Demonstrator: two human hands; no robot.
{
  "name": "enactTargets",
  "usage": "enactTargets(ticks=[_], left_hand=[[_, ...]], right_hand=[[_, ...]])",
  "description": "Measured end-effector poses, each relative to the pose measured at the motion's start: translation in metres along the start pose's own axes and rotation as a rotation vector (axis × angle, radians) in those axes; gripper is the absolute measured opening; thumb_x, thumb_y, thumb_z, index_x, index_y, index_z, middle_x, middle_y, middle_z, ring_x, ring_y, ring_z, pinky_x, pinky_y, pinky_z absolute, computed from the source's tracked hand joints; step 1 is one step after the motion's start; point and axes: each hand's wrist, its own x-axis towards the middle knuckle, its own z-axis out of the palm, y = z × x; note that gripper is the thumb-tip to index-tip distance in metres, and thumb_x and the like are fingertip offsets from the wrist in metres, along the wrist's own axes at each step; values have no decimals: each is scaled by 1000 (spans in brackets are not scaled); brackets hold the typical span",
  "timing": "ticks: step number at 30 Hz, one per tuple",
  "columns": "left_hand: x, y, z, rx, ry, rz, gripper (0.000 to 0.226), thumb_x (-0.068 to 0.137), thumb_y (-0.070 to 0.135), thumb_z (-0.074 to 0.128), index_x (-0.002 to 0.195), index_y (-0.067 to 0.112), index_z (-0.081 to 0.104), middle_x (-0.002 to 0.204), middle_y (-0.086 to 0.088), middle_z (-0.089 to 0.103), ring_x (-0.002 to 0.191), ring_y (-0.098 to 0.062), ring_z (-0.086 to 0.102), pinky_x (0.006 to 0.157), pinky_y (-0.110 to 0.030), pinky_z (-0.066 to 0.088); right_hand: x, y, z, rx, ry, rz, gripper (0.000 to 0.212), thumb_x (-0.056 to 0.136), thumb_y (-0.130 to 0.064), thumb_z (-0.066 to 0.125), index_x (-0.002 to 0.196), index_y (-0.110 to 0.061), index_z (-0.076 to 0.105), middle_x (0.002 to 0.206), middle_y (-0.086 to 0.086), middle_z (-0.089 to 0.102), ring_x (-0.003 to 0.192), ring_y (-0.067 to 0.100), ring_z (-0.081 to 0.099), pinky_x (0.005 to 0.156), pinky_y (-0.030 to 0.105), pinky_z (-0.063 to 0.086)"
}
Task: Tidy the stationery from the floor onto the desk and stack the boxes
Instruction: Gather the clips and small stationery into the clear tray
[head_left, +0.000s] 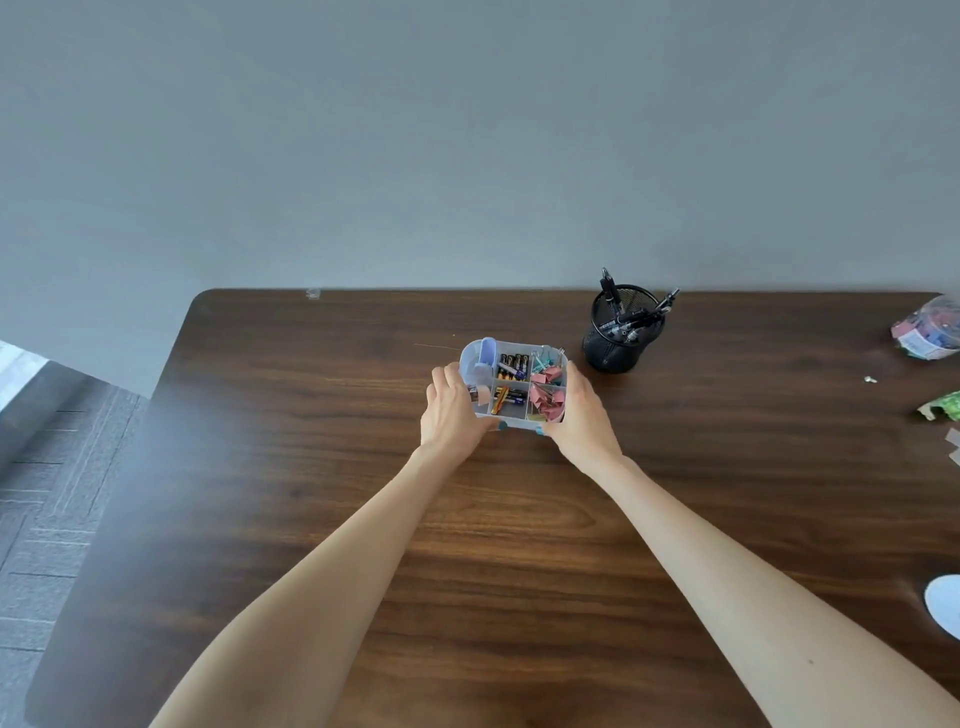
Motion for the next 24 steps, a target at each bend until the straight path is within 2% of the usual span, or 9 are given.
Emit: enactTargets(ticks=[4, 12, 20, 24], left_hand=[[23, 13, -1, -5, -11, 17, 89, 72, 35, 82, 139, 8, 29, 132, -9, 37, 123, -27, 43, 85, -39, 48], [56, 18, -9, 12, -9, 45, 82, 76, 34, 79, 137, 7, 31, 132, -10, 38, 120, -28, 46, 83, -40, 49], [50, 7, -27, 77, -34, 129, 73, 82, 34, 73, 137, 9, 33, 133, -8, 40, 117, -27, 49, 77, -40, 49], [22, 0, -44, 138, -15, 153, 64, 88, 36, 66, 137, 8, 34, 133, -8, 42, 119, -27, 48, 82, -40, 49]], right_hand=[[23, 0, -12, -59, 8, 1, 86, 85, -5, 66, 152, -7, 12, 152, 11, 32, 136, 26, 38, 108, 39, 40], [57, -14, -19, -143, -18, 6, 83, 90, -4, 61, 153, -5, 6, 157, 12, 22, 139, 28, 34, 106, 38, 39], [43, -27, -20, -177, -7, 41, 83, 89, -9, 65, 152, -4, 12, 155, 13, 27, 137, 27, 38, 104, 37, 41], [9, -41, -21, -218, 34, 56, 78, 89, -14, 65, 150, -5, 16, 151, 12, 33, 133, 28, 43, 98, 39, 46]])
